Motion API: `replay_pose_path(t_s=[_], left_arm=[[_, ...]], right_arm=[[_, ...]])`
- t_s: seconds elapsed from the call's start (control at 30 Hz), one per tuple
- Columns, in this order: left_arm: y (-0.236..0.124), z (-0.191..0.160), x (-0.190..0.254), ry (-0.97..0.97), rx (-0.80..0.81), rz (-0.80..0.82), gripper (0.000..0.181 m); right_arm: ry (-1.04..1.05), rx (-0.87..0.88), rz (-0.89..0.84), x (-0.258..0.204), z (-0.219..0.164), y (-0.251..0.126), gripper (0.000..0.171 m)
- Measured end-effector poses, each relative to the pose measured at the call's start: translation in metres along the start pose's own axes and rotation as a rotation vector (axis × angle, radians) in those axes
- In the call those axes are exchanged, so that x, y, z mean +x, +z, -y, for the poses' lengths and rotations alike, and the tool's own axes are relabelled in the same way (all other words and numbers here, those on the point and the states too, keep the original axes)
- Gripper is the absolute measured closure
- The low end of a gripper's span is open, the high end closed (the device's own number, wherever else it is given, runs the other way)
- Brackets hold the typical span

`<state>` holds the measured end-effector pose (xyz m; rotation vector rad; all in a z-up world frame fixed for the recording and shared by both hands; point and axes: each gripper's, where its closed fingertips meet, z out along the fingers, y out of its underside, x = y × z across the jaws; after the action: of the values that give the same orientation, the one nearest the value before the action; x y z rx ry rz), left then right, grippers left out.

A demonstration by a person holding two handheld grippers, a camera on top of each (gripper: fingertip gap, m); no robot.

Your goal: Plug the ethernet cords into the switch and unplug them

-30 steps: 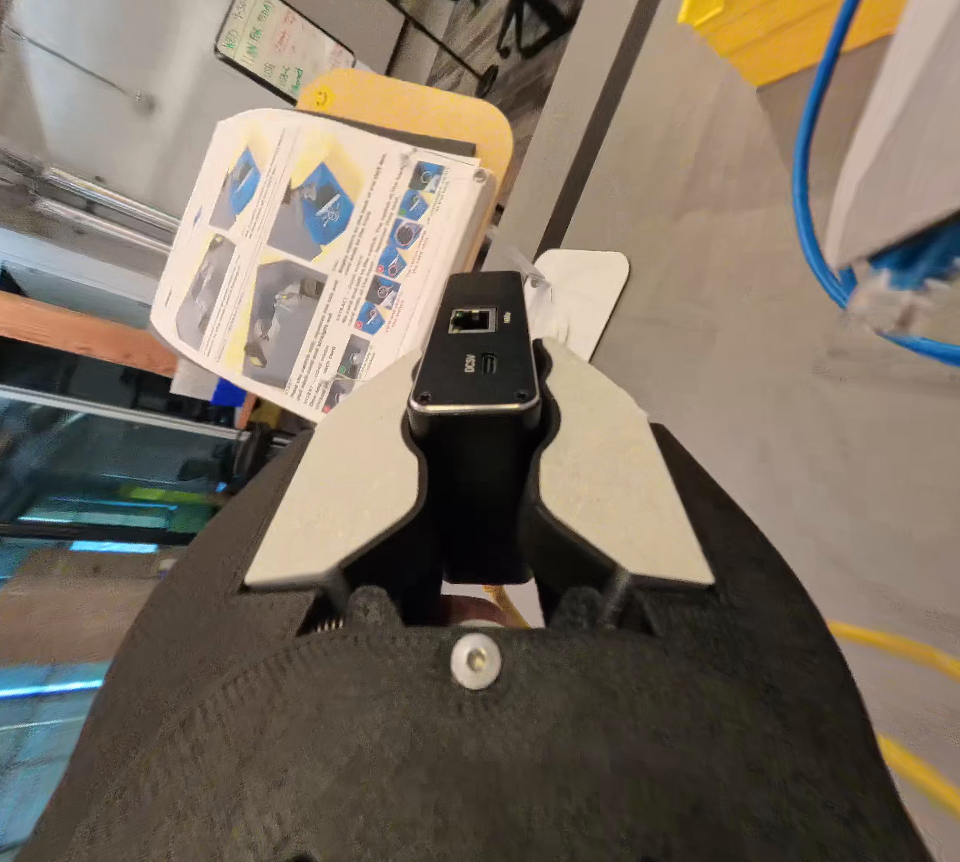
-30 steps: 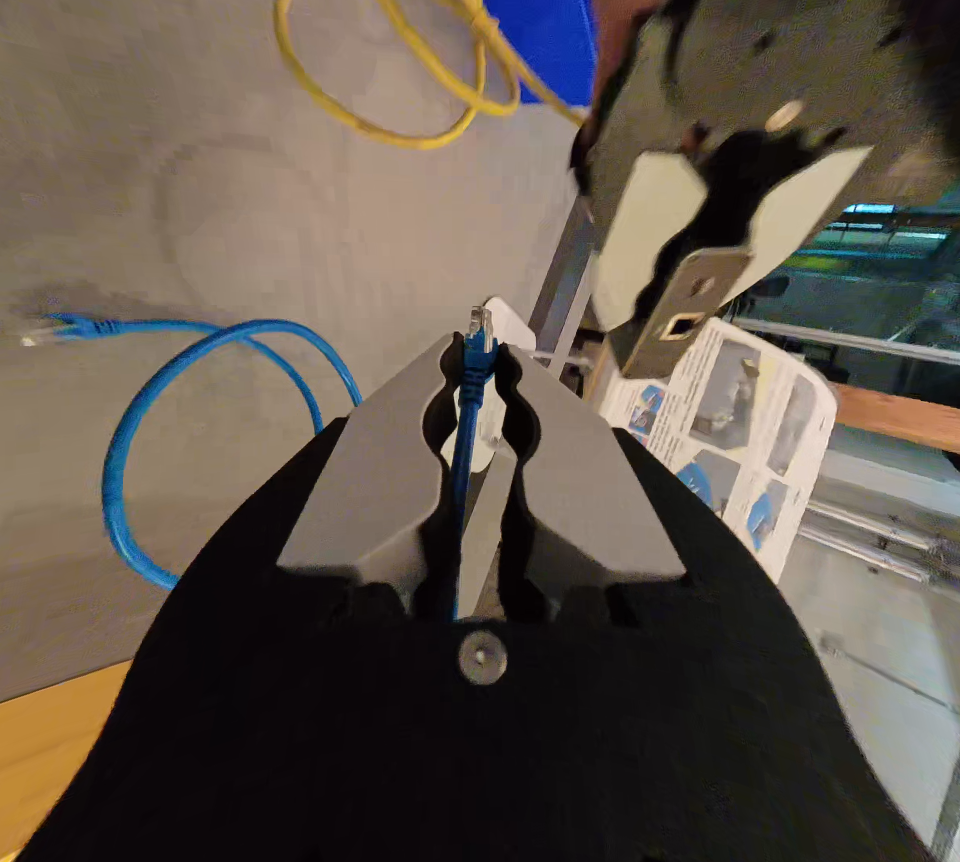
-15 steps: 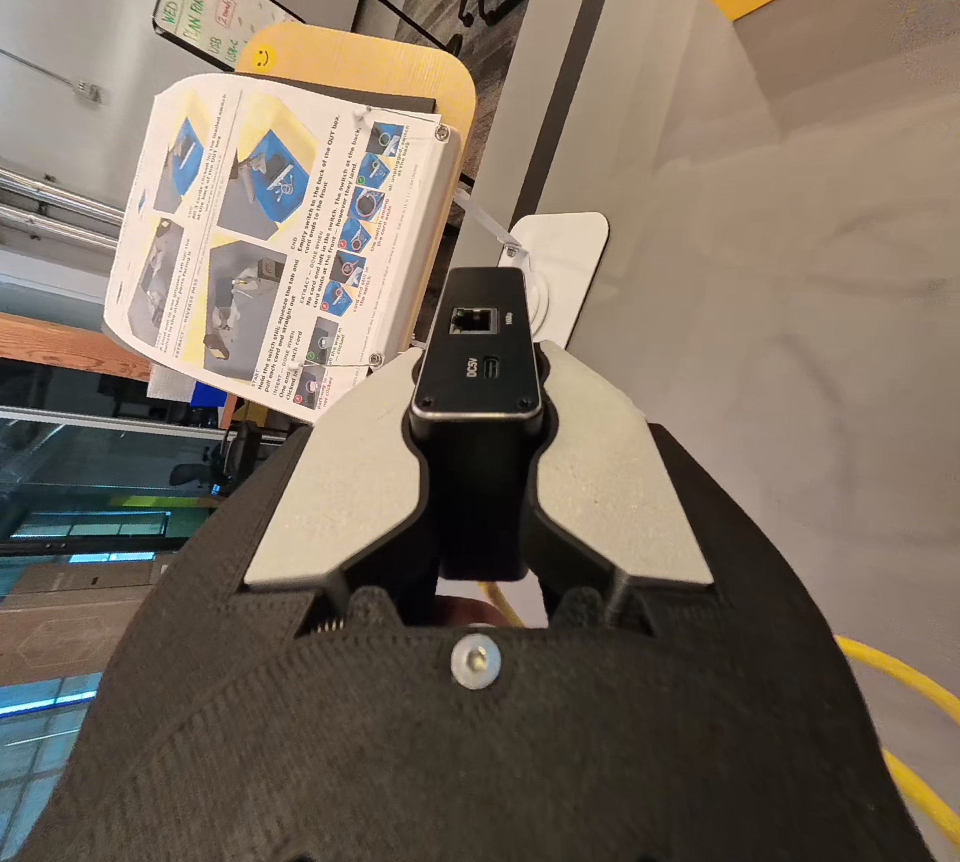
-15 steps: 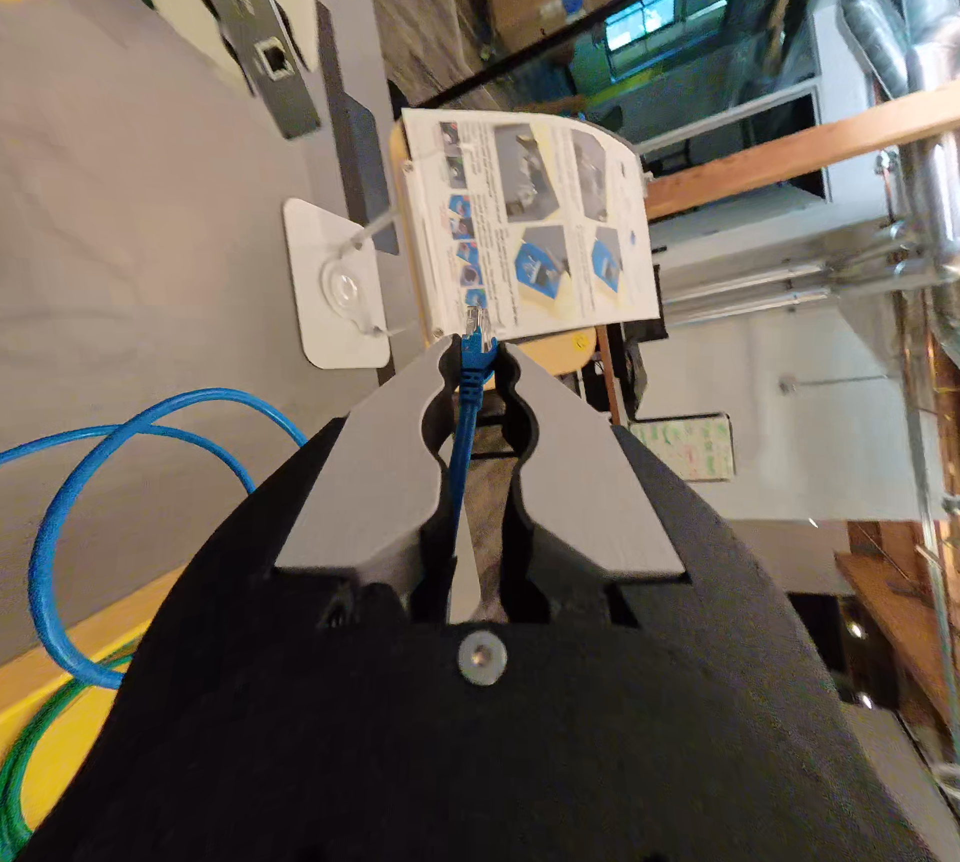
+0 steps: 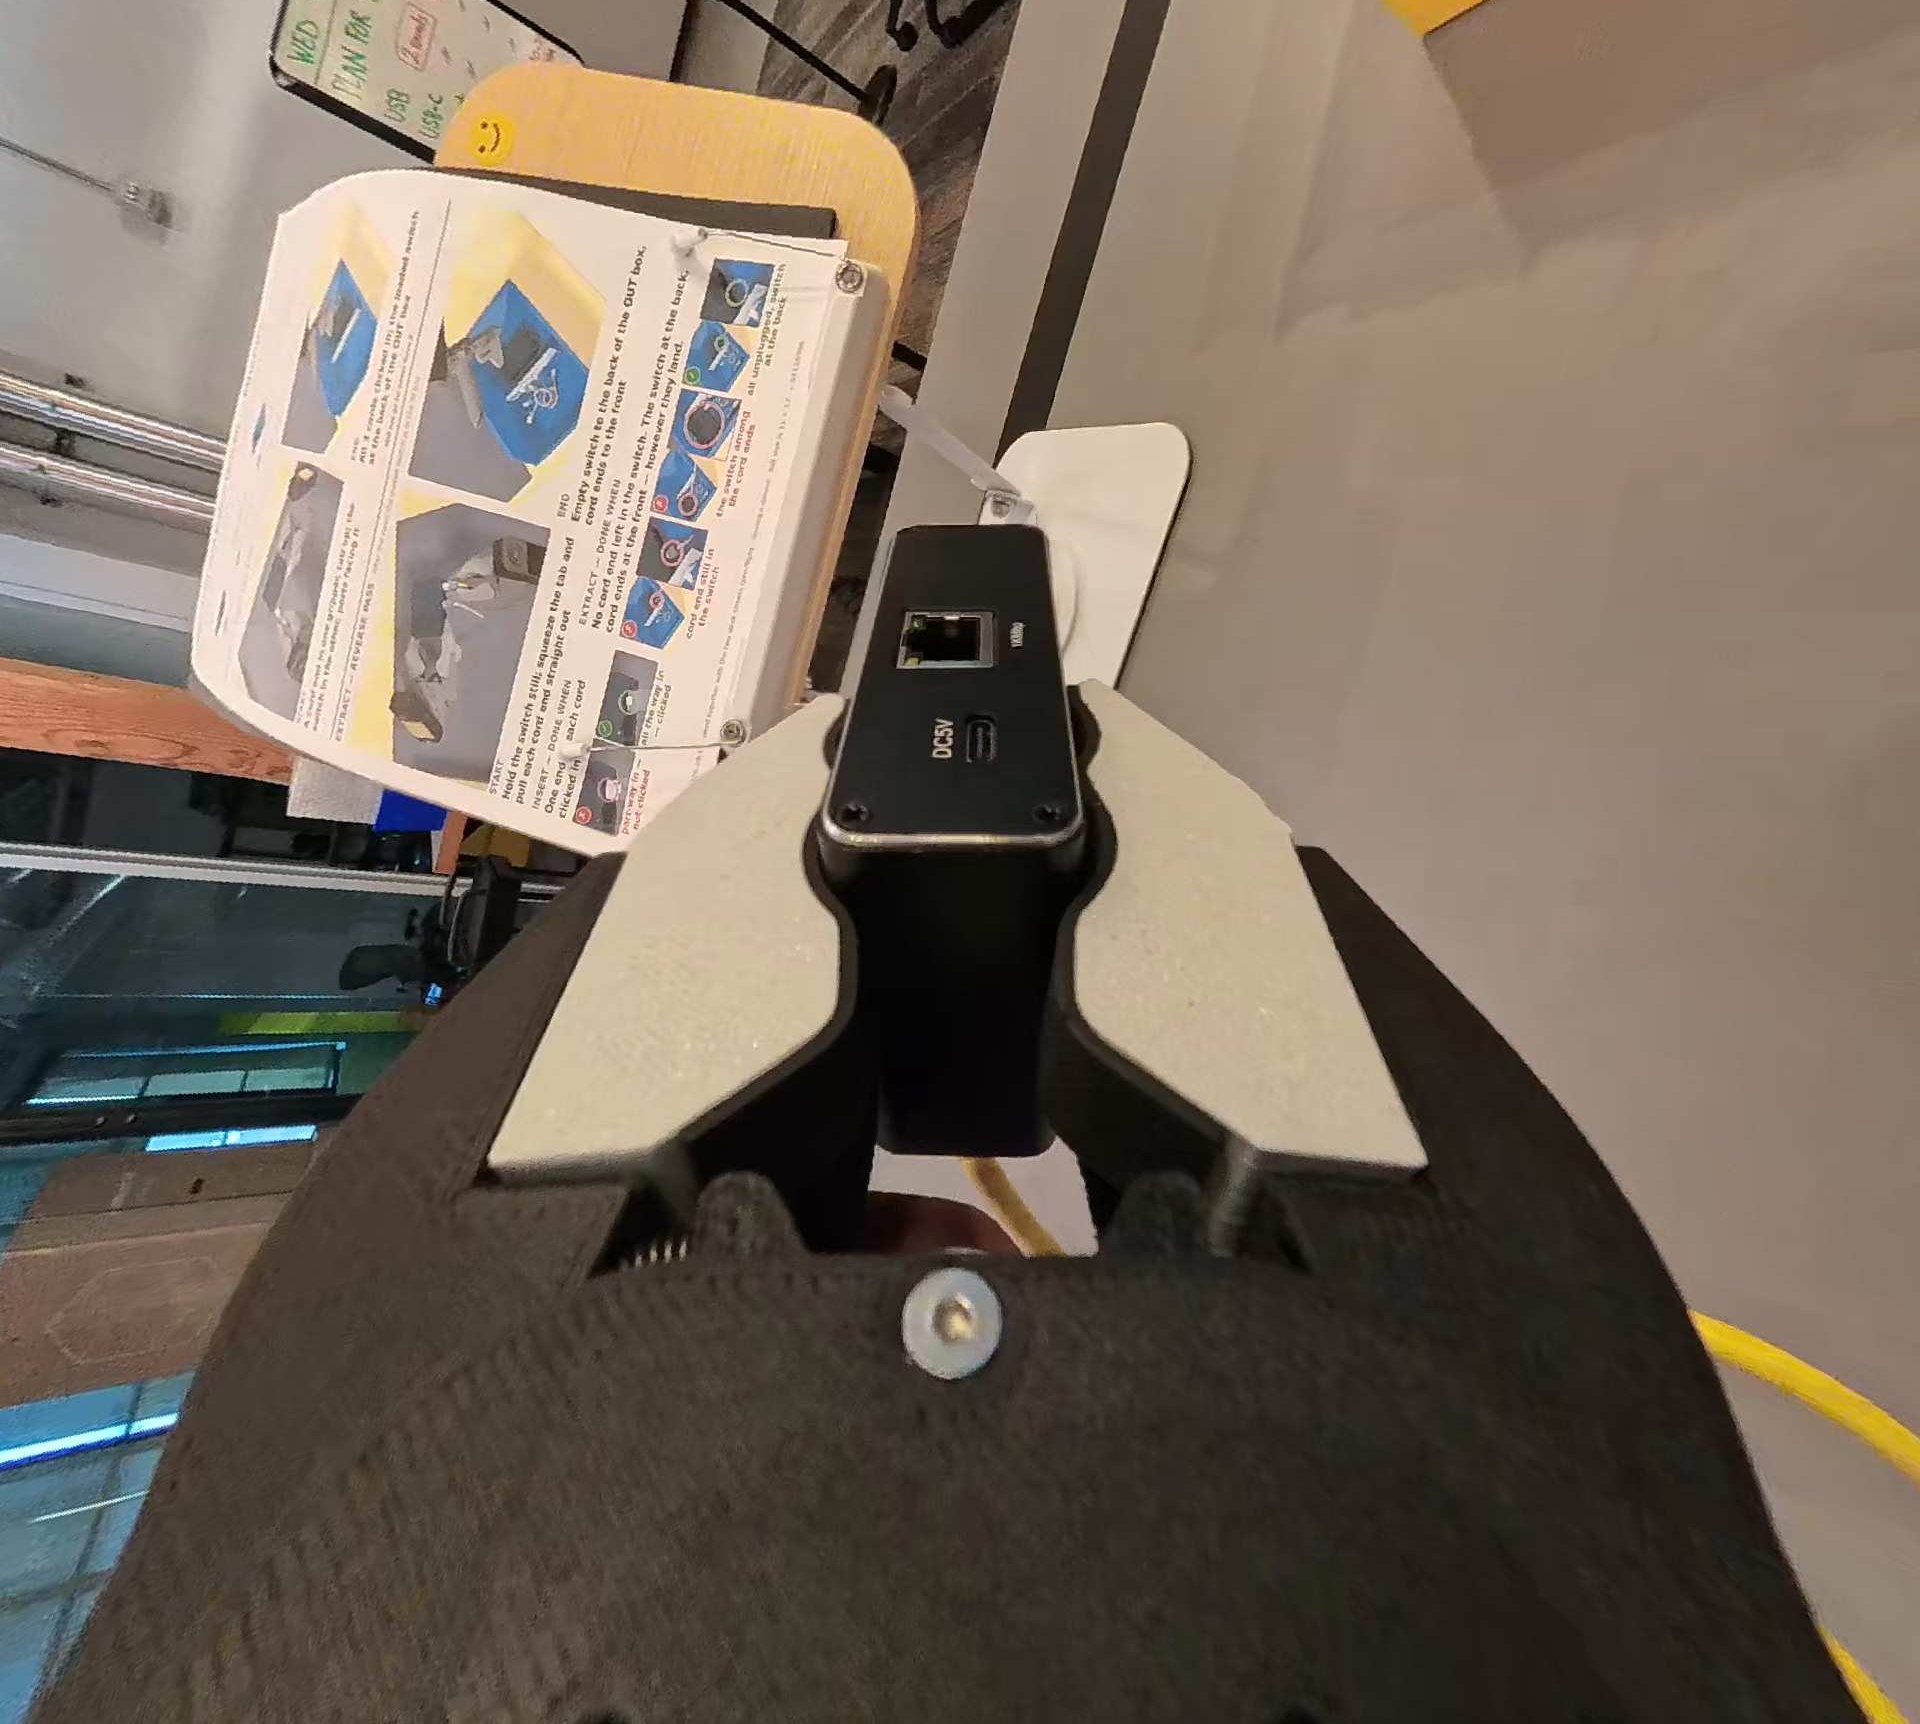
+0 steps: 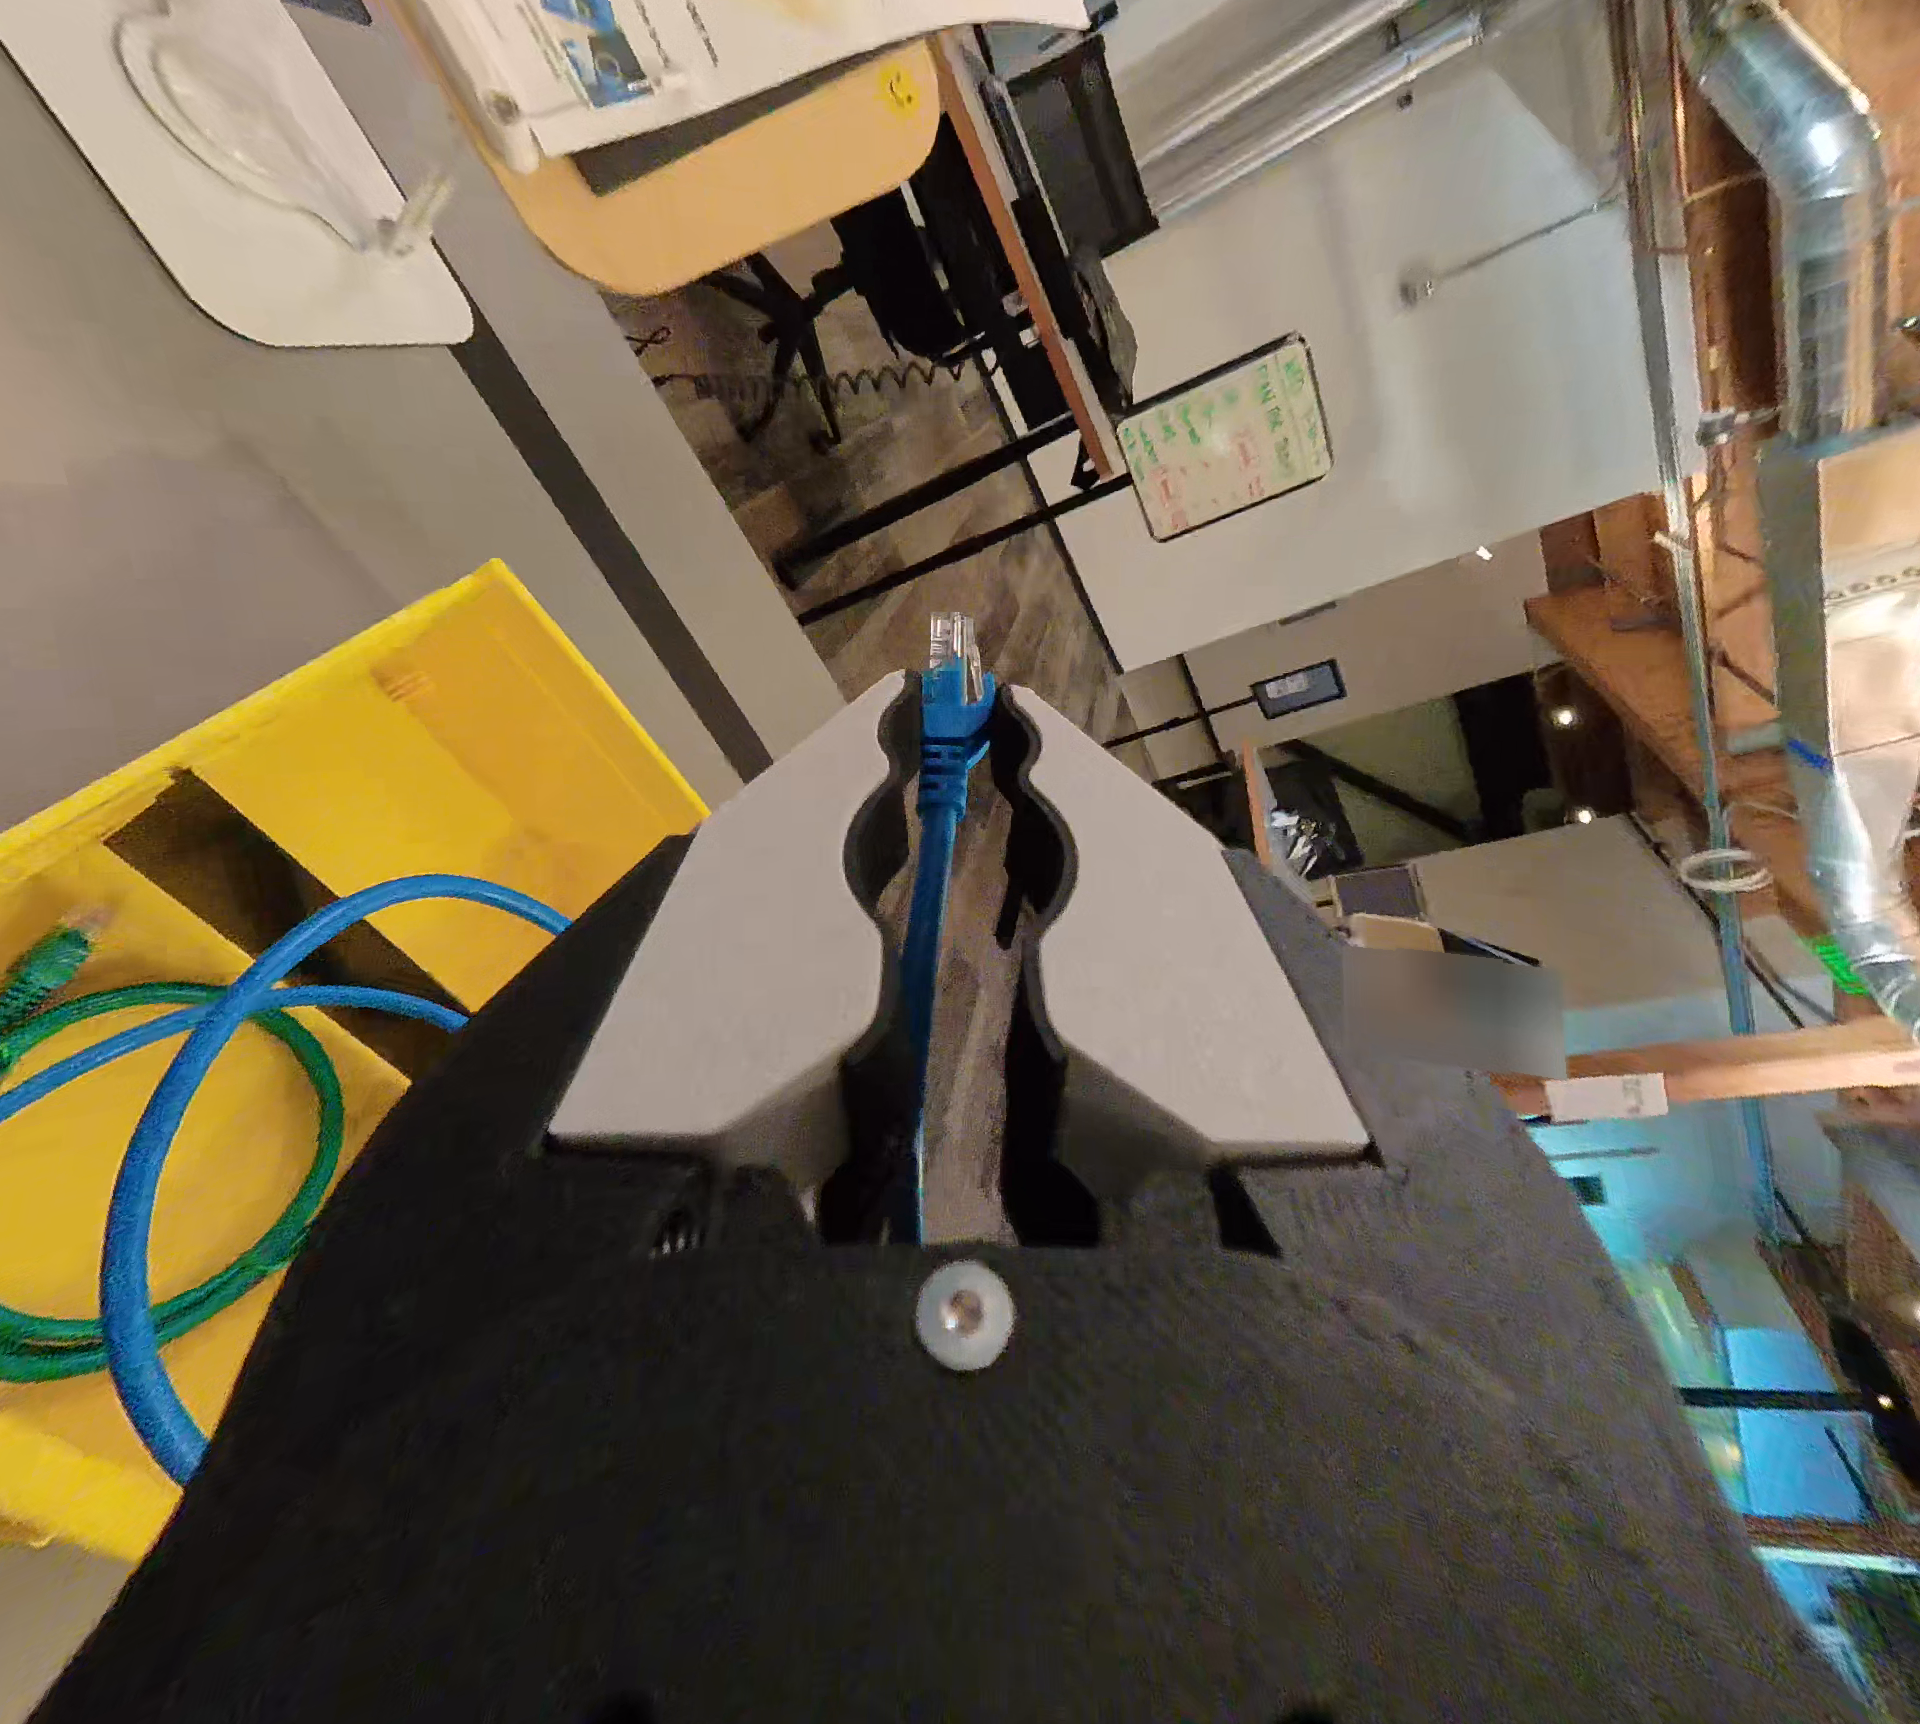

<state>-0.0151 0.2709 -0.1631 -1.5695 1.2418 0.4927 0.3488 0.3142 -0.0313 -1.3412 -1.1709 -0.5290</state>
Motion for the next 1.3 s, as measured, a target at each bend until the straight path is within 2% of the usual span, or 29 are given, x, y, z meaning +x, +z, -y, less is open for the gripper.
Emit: replay_pose_path(t_s=[0.1, 0.23, 0.4, 0.43, 0.57, 0.63, 0.73, 0.83, 0.9, 1.0, 1.17, 1.23, 1.3], left_arm=[[0.002, 0.001, 0.005, 0.011, -0.003, -0.011, 0.145], [0.004, 0.001, 0.010, 0.020, -0.006, -0.026, 0.145], [0.005, 0.002, 0.014, 0.019, -0.001, -0.039, 0.145], [0.006, 0.002, 0.016, 0.022, 0.000, -0.046, 0.145], [0.007, 0.004, 0.023, 0.038, -0.004, -0.065, 0.145], [0.007, 0.004, 0.024, 0.039, -0.002, -0.071, 0.145], [0.007, 0.005, 0.026, 0.038, -0.002, -0.082, 0.145], [0.006, 0.007, 0.026, 0.044, 0.001, -0.077, 0.145], [0.004, 0.011, 0.023, 0.030, 0.027, -0.069, 0.145], [-0.005, 0.028, 0.016, -0.092, 0.140, -0.098, 0.145], [-0.049, 0.083, 0.006, -0.399, 0.575, -0.290, 0.145], [-0.073, 0.102, 0.006, -0.480, 0.748, -0.385, 0.145], [-0.087, 0.112, 0.007, -0.516, 0.831, -0.441, 0.145]], right_arm=[[0.031, -0.061, -0.005, -0.031, -0.032, 0.017, 0.161], [0.203, -0.048, 0.011, -0.073, -0.057, 0.032, 0.161], [0.442, -0.011, 0.170, -0.143, -0.086, 0.047, 0.159], [0.475, -0.016, 0.258, -0.165, -0.090, 0.049, 0.155], [0.463, -0.171, 0.529, -0.226, -0.113, 0.048, 0.107], [0.450, -0.180, 0.593, -0.227, -0.110, 0.040, 0.102], [0.433, -0.214, 0.744, -0.226, -0.100, 0.023, 0.081], [0.446, -0.198, 0.719, -0.193, -0.094, 0.018, 0.083], [0.454, -0.158, 0.621, -0.160, -0.078, 0.013, 0.096], [0.393, 0.015, 0.567, -0.139, -0.006, -0.010, 0.096], [0.402, 0.348, 0.619, -0.180, 0.131, -0.021, 0.094], [0.457, 0.449, 0.644, -0.199, 0.167, -0.012, 0.096], [0.470, 0.553, 0.678, -0.216, 0.196, -0.007, 0.100]])
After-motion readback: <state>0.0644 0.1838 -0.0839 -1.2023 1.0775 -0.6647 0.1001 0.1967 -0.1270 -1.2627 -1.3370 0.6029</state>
